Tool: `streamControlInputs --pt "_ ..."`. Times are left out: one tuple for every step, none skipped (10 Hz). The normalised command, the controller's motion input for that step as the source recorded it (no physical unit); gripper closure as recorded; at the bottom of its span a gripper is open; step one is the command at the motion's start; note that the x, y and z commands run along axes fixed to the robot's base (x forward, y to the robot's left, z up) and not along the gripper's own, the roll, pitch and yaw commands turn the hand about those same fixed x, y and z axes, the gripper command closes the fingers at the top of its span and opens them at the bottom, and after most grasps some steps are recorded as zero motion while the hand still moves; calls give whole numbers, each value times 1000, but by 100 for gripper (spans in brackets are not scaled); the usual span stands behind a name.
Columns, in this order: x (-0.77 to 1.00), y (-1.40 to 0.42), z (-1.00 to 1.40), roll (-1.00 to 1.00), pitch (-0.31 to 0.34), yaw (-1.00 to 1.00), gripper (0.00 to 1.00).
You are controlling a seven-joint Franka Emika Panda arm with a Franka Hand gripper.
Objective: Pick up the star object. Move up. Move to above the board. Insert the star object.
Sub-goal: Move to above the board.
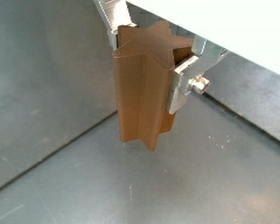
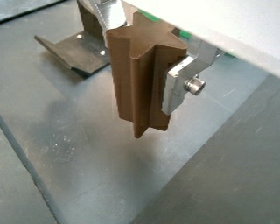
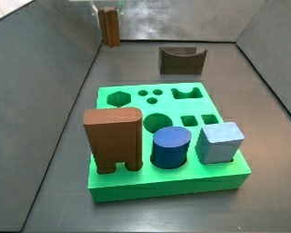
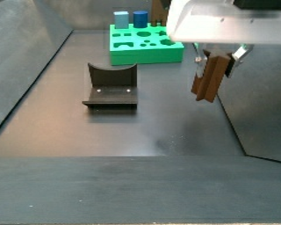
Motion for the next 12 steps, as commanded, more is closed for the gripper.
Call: streamControlInputs --pt "185 22 1000 -450 225 414 100" --pt "187 22 1000 -443 230 386 100" --pt "179 23 1000 -417 214 280 100" --pt "169 25 1000 -353 169 181 100" --pt "157 28 1000 -276 127 112 100" --pt "143 30 1000 -188 92 46 100" --pt "133 31 1000 -141 77 24 100" --pt "121 30 1000 -111 71 14 100" --pt "109 34 1000 -85 69 9 100" --pt "72 32 870 -48 73 10 100" --pt "51 29 755 -35 76 11 100" --pt "23 22 538 -11 75 13 100"
